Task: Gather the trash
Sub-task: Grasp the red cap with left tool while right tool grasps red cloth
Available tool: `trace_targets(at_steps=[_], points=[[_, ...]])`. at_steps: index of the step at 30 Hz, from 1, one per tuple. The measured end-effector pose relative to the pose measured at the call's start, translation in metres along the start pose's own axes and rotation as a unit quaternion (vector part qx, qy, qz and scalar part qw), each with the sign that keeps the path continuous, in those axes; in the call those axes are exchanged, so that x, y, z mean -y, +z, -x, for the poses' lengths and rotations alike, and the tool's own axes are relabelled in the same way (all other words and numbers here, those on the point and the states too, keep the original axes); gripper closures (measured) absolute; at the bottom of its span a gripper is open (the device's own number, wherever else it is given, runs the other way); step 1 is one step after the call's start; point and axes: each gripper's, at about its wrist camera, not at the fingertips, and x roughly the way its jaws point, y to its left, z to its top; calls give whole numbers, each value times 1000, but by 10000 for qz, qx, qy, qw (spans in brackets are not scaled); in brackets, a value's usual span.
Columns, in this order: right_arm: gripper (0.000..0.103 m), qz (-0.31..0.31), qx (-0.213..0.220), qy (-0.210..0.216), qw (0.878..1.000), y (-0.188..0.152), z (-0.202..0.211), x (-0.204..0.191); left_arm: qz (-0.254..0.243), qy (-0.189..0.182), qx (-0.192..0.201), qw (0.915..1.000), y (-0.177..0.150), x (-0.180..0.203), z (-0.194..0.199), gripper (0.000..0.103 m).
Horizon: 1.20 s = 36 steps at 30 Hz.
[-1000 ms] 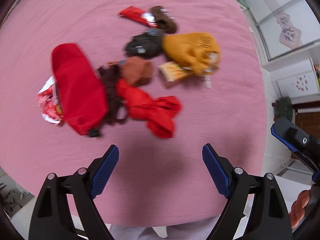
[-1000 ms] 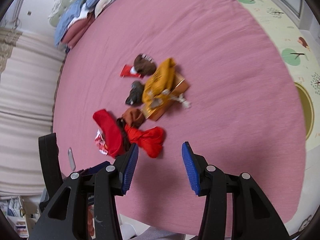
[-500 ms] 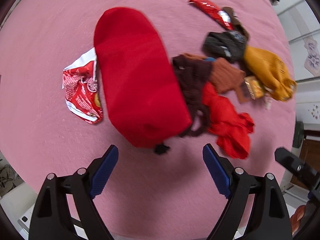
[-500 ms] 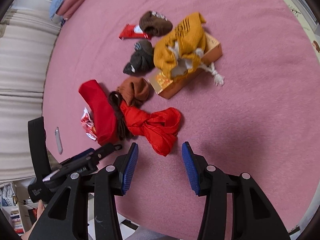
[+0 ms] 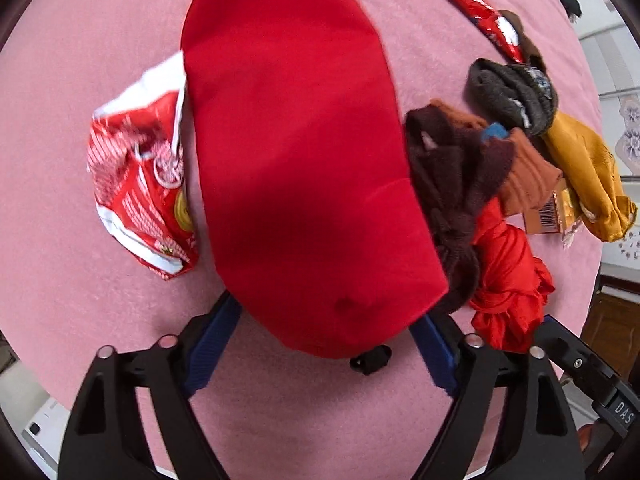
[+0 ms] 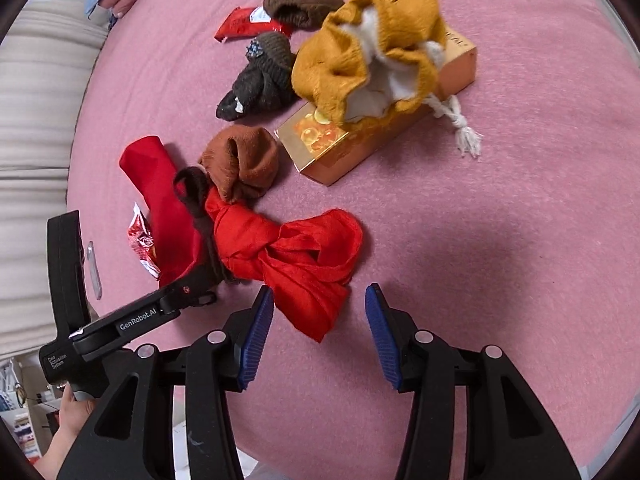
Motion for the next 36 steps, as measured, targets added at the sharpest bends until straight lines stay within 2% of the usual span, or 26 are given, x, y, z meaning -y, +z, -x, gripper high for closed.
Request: trace_targets(at_steps=[3, 5, 9, 10, 11, 15, 16, 21, 23, 26, 36], points=[[52, -24, -15, -51, 10000, 3, -6, 1, 92, -62, 37, 9999, 3, -5, -2, 28], [52, -68, -20, -83, 9999, 5, -11, 2, 156, -67, 36, 9998, 4, -9, -1, 44], [52, -136, -11, -116, 9998, 7, -18, 2, 342, -343, 47, 9988, 8, -18, 5, 56], [53, -160, -35, -121, 9998, 7, -20, 2, 415, -451, 60, 9981, 9, -22, 7, 59], [61, -164, -31, -143, 9998, 8, -21, 2, 459, -515, 61, 9976, 10, -26, 9, 62], [86, -50, 25, -159, 9999, 10, -24, -7, 506, -600, 139, 9968, 7, -36, 18, 67], [95, 19, 41, -140, 9999, 10, -23, -9, 503, -624, 162, 9967, 5, -38, 21, 69], [98, 254, 130, -238, 9993, 7, -16, -21, 523, -743, 226, 9956, -10, -43, 38, 72], [98, 274, 184, -217, 9992, 4, -10, -24, 535, -796, 249, 9951, -14, -58, 48, 73], [98, 264, 230, -141, 9993, -1, 3, -24, 495, -816, 305, 9950, -29, -60, 68, 73], [98, 283, 463, 132, 9984, -26, 58, -22, 135, -960, 395, 9945, -74, -13, 112, 73]])
